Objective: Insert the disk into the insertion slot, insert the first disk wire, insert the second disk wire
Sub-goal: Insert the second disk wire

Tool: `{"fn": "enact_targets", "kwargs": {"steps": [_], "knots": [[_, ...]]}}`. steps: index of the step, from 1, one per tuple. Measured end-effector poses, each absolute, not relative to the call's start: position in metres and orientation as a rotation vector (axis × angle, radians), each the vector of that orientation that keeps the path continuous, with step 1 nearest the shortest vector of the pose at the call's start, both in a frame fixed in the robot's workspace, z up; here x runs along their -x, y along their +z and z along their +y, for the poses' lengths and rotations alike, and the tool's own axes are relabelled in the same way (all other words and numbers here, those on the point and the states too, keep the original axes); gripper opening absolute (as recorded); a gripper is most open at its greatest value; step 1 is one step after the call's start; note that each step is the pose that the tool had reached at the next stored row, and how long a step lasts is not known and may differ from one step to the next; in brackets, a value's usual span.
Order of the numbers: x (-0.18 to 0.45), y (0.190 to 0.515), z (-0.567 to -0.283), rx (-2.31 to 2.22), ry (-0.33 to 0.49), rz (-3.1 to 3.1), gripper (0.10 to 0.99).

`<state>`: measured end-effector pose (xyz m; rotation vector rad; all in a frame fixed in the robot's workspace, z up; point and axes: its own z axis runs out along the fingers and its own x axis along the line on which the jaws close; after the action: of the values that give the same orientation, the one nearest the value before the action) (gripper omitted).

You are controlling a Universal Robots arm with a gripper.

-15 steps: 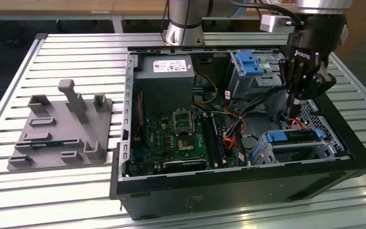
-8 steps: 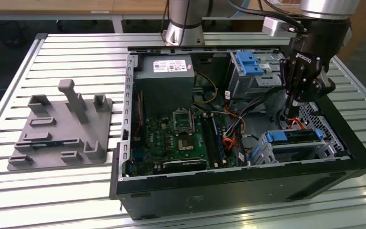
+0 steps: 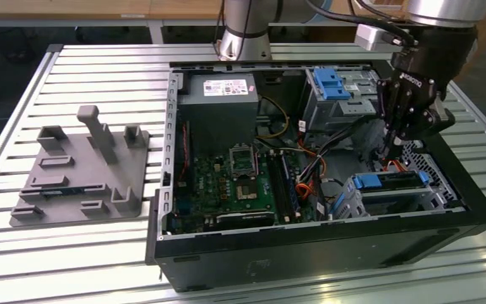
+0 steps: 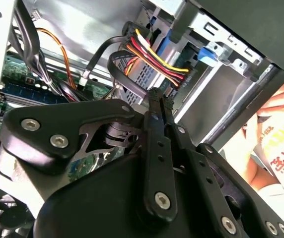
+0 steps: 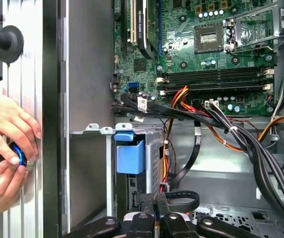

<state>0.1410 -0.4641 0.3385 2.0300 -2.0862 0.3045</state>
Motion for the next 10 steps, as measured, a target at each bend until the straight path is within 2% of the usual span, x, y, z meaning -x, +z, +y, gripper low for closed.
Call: {"fn": "enact_targets", "kwargs": {"steps": [10], "knots": [[-0.141,0.338,-0.481,-2.068,0.236,-2.125,0.145]]}}
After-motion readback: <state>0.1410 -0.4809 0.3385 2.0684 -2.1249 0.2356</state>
